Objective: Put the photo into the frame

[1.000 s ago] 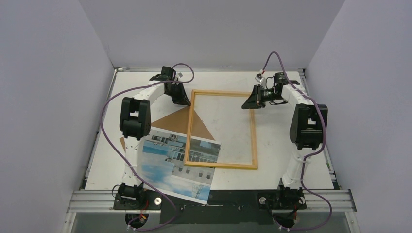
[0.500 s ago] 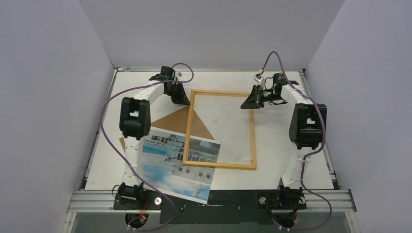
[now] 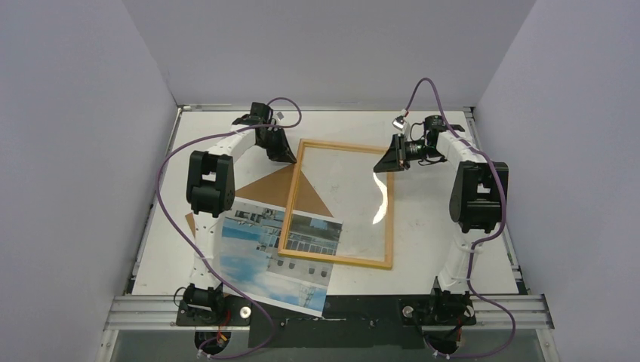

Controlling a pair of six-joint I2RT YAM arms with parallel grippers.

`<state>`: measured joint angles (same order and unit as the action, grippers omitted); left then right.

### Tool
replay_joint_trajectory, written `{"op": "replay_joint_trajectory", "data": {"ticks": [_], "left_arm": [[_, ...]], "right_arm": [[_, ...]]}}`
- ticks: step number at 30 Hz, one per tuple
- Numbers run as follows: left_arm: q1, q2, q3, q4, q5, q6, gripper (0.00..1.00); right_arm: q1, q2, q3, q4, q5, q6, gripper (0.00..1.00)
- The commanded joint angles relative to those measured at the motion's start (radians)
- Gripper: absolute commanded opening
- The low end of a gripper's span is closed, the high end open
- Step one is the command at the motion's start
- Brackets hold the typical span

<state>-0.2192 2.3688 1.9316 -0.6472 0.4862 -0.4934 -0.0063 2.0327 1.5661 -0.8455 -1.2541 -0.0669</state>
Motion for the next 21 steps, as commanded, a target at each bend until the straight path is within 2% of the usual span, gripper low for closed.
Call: {"op": "replay_joint_trajectory", "data": {"ticks": [1, 6, 9, 13, 17, 21], "left_arm": [[0.002, 0.036, 0.024, -0.016, -0.063, 0.018, 0.0], [0.005, 0.027, 0.019, -0.017, -0.065, 0.018, 0.0], [0.012, 0.01, 0.012, -0.006, -0.054, 0.013, 0.04], [0.015, -0.012, -0.016, 0.014, -0.031, 0.001, 0.12], [0.015, -0.036, -0.061, 0.037, -0.016, -0.014, 0.16], [0.015, -0.064, -0.1, 0.063, -0.013, -0.029, 0.18]], "right_arm": [[0.014, -0.087, 0.037, -0.07, -0.09, -0.105, 0.0], [0.014, -0.095, 0.033, -0.044, -0.048, -0.042, 0.0], [0.012, -0.124, -0.078, 0.212, 0.089, 0.253, 0.14], [0.01, -0.149, -0.255, 0.511, 0.183, 0.549, 0.44], [0.032, -0.179, -0.347, 0.635, 0.241, 0.649, 0.58], [0.044, -0.242, -0.406, 0.693, 0.316, 0.732, 0.66]]}}
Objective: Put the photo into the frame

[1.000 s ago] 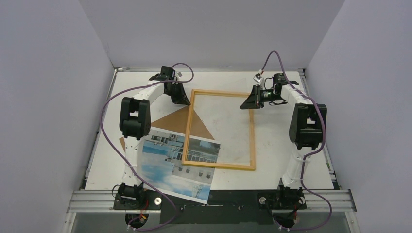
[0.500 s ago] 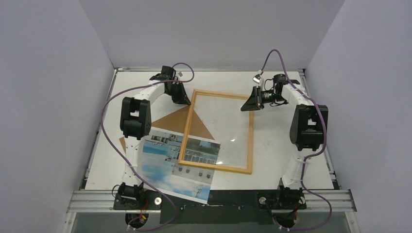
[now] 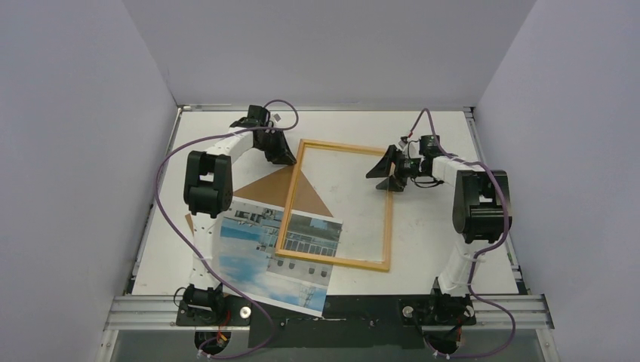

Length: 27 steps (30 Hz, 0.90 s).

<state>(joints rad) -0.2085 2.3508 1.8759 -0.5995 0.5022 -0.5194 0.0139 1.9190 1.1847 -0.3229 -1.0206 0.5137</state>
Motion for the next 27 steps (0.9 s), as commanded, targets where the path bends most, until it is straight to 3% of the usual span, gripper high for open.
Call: {"op": "replay_joint_trajectory", "data": {"ticks": [1, 9, 19, 22, 27], "left_arm": [[0.004, -0.051, -0.048, 0.018, -0.027, -0.006, 0.18], [0.005, -0.095, -0.078, 0.045, -0.023, -0.03, 0.25], [0.006, -0.113, -0.099, 0.06, -0.022, -0.045, 0.27], [0.007, -0.119, -0.107, 0.067, -0.024, -0.048, 0.27], [0.006, -0.128, -0.116, 0.069, -0.024, -0.048, 0.27]], "right_arm": [[0.026, -0.147, -0.04, 0.169, 0.103, 0.166, 0.68], [0.043, -0.299, -0.191, 0.129, 0.182, 0.248, 0.77], [0.1, -0.367, -0.278, -0.009, 0.159, 0.159, 0.82], [0.126, -0.402, -0.298, -0.008, 0.174, 0.175, 0.75], [0.18, -0.467, -0.358, 0.108, 0.239, 0.254, 0.43]]}}
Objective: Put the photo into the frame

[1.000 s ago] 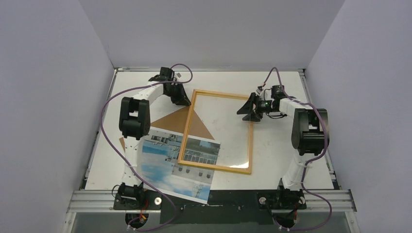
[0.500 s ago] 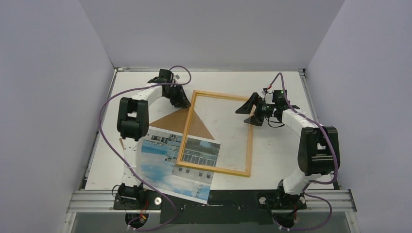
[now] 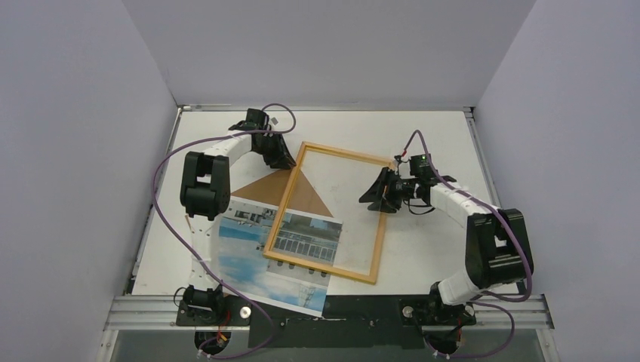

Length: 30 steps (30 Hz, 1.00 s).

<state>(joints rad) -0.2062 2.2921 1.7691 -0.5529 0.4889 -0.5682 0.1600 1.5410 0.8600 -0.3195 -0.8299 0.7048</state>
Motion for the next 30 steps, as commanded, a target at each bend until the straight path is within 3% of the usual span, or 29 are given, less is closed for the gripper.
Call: {"op": "replay_joint_trajectory", "data": {"ticks": [1, 4, 7, 17, 30], "left_arm": [[0.005, -0.071, -0.011, 0.023, -0.01, 0.0, 0.27], [0.009, -0.079, -0.014, 0.026, -0.001, 0.004, 0.27], [0.016, -0.087, -0.012, 0.03, 0.019, 0.01, 0.31], [0.044, -0.174, -0.045, -0.002, 0.031, 0.041, 0.41], [0.051, -0.254, -0.199, -0.032, -0.019, 0.079, 0.44]], "right_arm": [[0.034, -0.1, -0.042, 0.122, 0.057, 0.075, 0.36], [0.03, -0.121, -0.05, 0.13, 0.083, 0.083, 0.15], [0.033, -0.138, -0.059, 0.157, 0.081, 0.105, 0.01], [0.039, -0.213, -0.126, 0.403, 0.029, 0.308, 0.0], [0.074, -0.258, -0.12, 0.474, -0.015, 0.333, 0.0]]}}
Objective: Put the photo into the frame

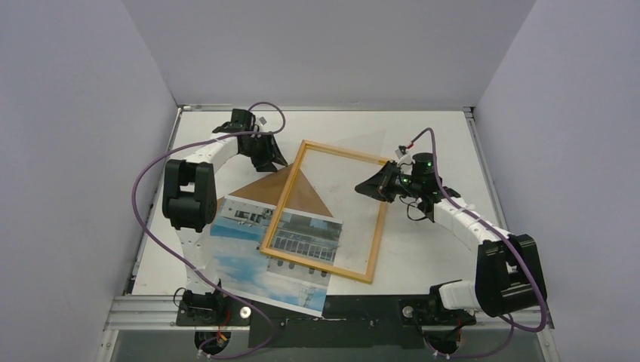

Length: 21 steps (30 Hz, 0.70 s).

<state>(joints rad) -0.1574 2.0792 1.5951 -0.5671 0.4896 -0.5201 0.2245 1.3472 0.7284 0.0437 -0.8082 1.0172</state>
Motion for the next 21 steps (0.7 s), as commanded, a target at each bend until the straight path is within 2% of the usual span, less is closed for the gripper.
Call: {"op": "replay_joint_trajectory", "data": {"ticks": [1, 10, 21], "left_arm": [[0.001, -0.041, -0.033, -0.019, -0.02, 0.035, 0.42], [-0.011, -0.002, -0.047, -0.023, 0.009, 0.053, 0.35], [-0.022, 0.023, -0.042, -0.025, 0.029, 0.058, 0.29]], "right_arm": [[0.01, -0.066, 0.014, 0.111, -0.039, 0.021, 0.0], [0.019, -0.052, 0.014, 0.122, -0.049, 0.005, 0.0], [0.046, -0.001, 0.026, 0.228, -0.049, 0.047, 0.0]]}}
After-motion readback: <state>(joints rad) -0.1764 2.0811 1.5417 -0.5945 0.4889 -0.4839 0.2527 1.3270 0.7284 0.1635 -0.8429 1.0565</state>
